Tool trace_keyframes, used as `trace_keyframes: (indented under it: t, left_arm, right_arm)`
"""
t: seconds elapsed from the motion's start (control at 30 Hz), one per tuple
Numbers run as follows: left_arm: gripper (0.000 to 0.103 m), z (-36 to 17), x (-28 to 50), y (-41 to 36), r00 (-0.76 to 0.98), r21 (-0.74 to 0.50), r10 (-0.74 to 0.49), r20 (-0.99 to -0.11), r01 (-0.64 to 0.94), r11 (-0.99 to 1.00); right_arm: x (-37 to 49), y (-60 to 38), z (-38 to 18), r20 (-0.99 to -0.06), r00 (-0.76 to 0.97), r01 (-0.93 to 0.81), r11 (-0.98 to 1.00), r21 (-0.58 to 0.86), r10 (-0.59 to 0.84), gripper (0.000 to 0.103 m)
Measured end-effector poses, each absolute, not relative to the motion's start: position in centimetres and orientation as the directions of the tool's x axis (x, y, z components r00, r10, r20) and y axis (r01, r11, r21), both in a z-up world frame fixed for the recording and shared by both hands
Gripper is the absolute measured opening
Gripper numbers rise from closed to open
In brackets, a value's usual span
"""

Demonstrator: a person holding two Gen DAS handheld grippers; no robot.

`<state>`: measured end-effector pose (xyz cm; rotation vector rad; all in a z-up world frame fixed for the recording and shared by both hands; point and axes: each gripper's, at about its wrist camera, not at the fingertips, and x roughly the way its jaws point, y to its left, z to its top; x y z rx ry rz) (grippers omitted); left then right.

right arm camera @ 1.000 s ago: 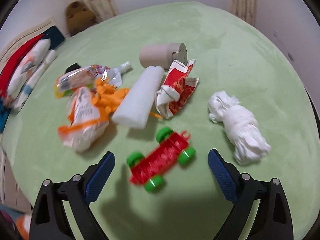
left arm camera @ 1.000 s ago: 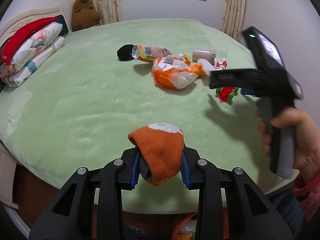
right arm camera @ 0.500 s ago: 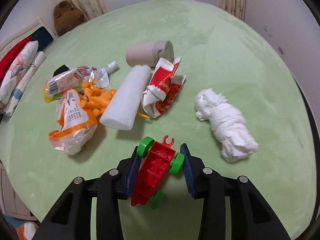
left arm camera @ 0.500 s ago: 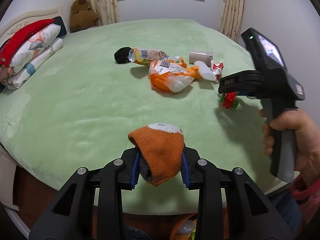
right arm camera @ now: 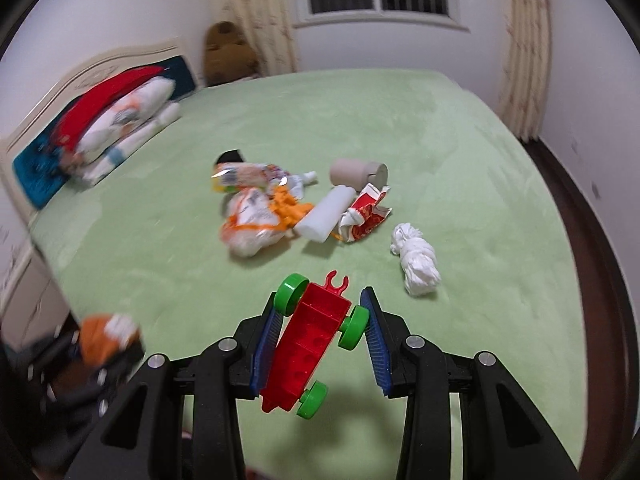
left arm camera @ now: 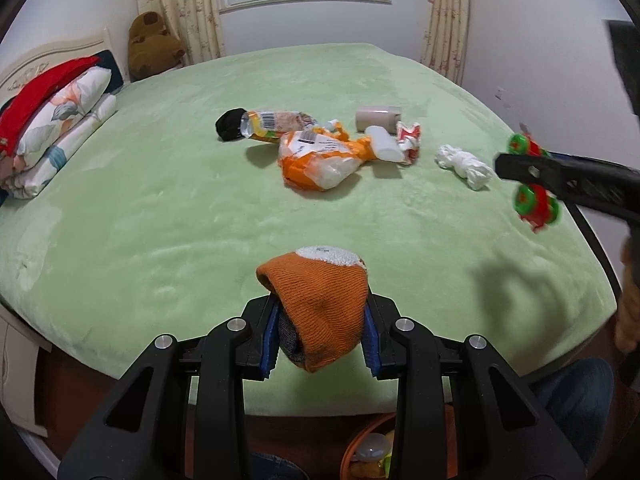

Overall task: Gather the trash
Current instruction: 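Drop the sock and toy car into the orange bucket with both tools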

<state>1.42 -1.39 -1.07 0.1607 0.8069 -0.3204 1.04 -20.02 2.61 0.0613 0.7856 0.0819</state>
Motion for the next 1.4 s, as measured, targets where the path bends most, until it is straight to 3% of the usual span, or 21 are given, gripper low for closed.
trace_keyframes:
  t: [0.13, 0.37, 0.67, 0.9, 0.97, 1.03, 1.07, 1.1, 1.17, 1.4]
  left_arm:
    - [0.032, -1.7, -0.3, -2.0, 0.631, 0.037, -0.224, -0.743, 0.373, 0.927]
    - [0.032, -5.5, -4.0, -2.8, 0.550, 0.064, -0.211, -0.808, 0.437, 0.897]
    - [0.032, -16.6, -7.4, -3.7, 0.303, 0.011, -0.141, -0.942, 0.450, 0.893]
    - [0.033, -25.3, -8.7, -4.5, 0.058, -0.064, -0.099, -0.993, 0.438, 0.897]
    - [0.038, -26.7, -8.7, -4.8, 0.015, -0.076, -0.091, -0.996, 0.438, 0.896]
    - [0.051, -28.0, -8.8, -4.8, -0.014, -0.063, -0.063, -0.998, 0.424, 0.903]
    - [0.060, -28.6, -8.7, -4.7, -0.027, -0.065, -0.059, -0.998, 0.414, 0.908]
    - [0.063, -28.8, -8.7, -4.6, -0.037, -0.068, -0.058, -0.998, 0.406, 0.911]
    - [0.065, -29.1, -8.9, -4.2, -0.053, -0.081, -0.065, -0.996, 0.393, 0.916]
    - [0.068, -28.6, -8.7, -3.9, -0.052, -0.086, -0.071, -0.996, 0.373, 0.924]
  right_arm:
    - [-3.2, -19.7, 2.2, -0.708, 0.697, -0.121, 0.992, 0.040, 0.113, 0.040]
    - [-9.2, -18.4, -2.9, -0.795, 0.583, -0.229, 0.973, 0.039, 0.169, 0.040]
    - [-11.9, -17.5, -14.2, -0.920, 0.354, -0.222, 0.971, 0.091, 0.167, 0.040]
    - [-12.2, -16.9, -22.2, -0.975, 0.178, -0.211, 0.973, 0.092, 0.131, 0.040]
    - [-12.1, -16.9, -23.5, -0.981, 0.142, -0.208, 0.973, 0.102, 0.133, 0.041]
    - [-12.1, -17.0, -24.3, -0.986, 0.121, -0.198, 0.976, 0.092, 0.118, 0.057]
    - [-11.9, -17.1, -24.4, -0.986, 0.124, -0.195, 0.977, 0.084, 0.110, 0.060]
    - [-11.7, -17.1, -24.4, -0.987, 0.127, -0.194, 0.978, 0.076, 0.102, 0.062]
    - [-11.8, -17.2, -24.3, -0.986, 0.135, -0.186, 0.980, 0.073, 0.099, 0.068]
    - [-12.8, -17.5, -24.0, -0.983, 0.155, -0.178, 0.982, 0.066, 0.094, 0.070]
